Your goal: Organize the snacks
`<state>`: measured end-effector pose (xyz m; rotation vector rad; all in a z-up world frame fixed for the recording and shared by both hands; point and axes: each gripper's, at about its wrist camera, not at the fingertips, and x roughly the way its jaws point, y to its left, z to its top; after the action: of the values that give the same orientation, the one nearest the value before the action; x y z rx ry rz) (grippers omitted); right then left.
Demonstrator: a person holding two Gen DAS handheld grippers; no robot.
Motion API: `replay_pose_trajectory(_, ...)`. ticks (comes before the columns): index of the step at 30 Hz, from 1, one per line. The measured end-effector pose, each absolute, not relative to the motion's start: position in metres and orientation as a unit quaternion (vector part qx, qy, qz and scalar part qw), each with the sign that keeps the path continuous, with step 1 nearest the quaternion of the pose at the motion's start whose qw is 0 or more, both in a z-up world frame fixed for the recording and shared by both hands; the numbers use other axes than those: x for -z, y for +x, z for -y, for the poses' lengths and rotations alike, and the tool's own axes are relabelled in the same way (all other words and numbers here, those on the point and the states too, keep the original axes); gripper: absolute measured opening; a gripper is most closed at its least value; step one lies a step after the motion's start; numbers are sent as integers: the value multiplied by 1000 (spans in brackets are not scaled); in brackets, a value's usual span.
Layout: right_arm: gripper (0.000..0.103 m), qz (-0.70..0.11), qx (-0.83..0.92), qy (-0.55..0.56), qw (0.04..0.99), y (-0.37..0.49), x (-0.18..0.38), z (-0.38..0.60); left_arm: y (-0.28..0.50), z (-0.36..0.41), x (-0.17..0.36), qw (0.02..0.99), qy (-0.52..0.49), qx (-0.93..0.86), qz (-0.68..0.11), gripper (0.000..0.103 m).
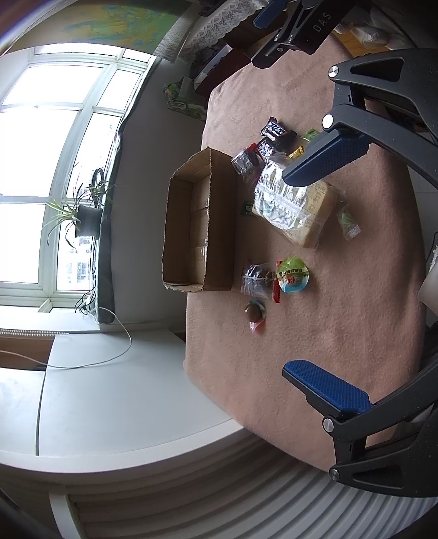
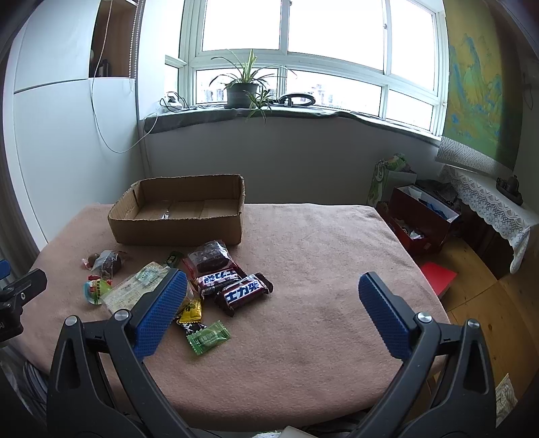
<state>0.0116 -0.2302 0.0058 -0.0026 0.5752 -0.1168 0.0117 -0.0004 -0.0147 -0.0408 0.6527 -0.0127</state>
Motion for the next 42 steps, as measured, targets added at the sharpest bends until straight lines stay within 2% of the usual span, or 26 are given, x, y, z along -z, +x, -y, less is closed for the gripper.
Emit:
replay_pose_trajectory(26, 103, -295, 50, -1, 954, 20, 3, 227, 22, 0, 26, 940, -27, 39, -339, 102)
replay_pose_trajectory(32, 103, -300, 28, 9, 954, 26, 8, 227, 27, -2, 33, 938, -29, 56, -340, 92)
replay_pose_trajectory(36, 103, -321, -10, 43, 946, 33, 19, 231, 30, -2, 39, 936, -32, 81, -341, 79)
replay_pose_trajectory(39, 98, -339, -31, 61, 938, 39, 28, 231, 35, -3, 43, 931, -45, 100, -348, 70)
replay_pose_trajectory(42, 95, -359, -67, 86, 927, 46, 36, 229, 44, -5, 49, 919, -72, 127, -367, 65)
